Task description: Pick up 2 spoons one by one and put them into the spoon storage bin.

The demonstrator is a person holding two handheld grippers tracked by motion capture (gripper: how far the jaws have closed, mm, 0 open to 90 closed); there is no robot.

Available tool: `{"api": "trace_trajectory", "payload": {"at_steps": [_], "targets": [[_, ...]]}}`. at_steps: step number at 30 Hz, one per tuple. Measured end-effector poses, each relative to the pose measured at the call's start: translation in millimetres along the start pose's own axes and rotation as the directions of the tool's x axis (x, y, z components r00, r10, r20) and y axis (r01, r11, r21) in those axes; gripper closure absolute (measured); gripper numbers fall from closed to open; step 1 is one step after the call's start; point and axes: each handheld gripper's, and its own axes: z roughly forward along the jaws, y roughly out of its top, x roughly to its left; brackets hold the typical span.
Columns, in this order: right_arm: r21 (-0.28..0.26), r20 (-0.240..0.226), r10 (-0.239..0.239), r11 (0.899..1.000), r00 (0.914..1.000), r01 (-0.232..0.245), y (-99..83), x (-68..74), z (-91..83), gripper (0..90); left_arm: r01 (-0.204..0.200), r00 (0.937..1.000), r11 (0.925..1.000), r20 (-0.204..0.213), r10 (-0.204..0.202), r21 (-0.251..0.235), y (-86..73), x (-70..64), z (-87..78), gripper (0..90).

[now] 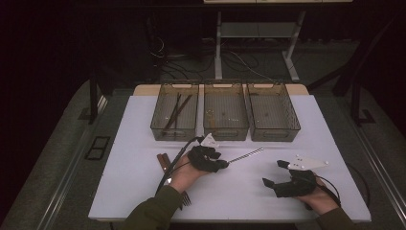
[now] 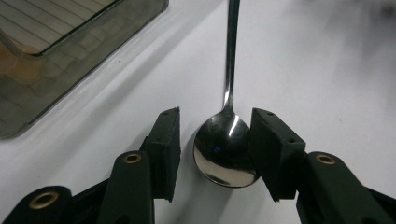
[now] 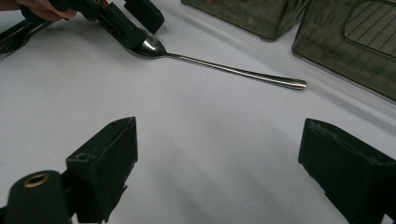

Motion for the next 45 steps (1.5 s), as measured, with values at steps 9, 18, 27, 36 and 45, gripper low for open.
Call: {"api": "trace_trajectory", "payload": {"at_steps": [9,18,27,36,45], "targets": [[-0.001,0.000,0.000,1.000,1.0000,0.000,0.0,-0.1,-0.2,11.9,-0.009,0.9999,0.9998,-0.007,0.010,0.019,-0.1,-5.3,2.6,53.0],[-0.003,0.002,0.000,1.000,1.0000,0.000,0.1,0.1,-0.2,11.9,-0.050,0.9986,0.9980,-0.013,0.050,0.040,0.9,-11.7,3.0,62.6],[-0.006,0.005,0.004,1.000,1.0000,-0.004,0.6,-0.3,-1.2,11.9,-0.060,0.9978,0.9981,-0.029,0.060,0.011,3.1,-15.5,-2.2,79.6],[-0.008,0.006,0.001,1.000,1.0000,-0.001,0.9,1.1,-2.0,11.9,-0.060,0.9982,0.9982,-0.006,0.060,-0.004,5.9,-18.9,-5.0,87.5],[-0.023,0.001,0.005,1.000,1.0000,-0.005,1.6,1.3,-3.8,11.9,-0.024,0.9991,0.9994,-0.035,0.024,-0.025,6.3,-13.5,-10.8,87.9]]}}
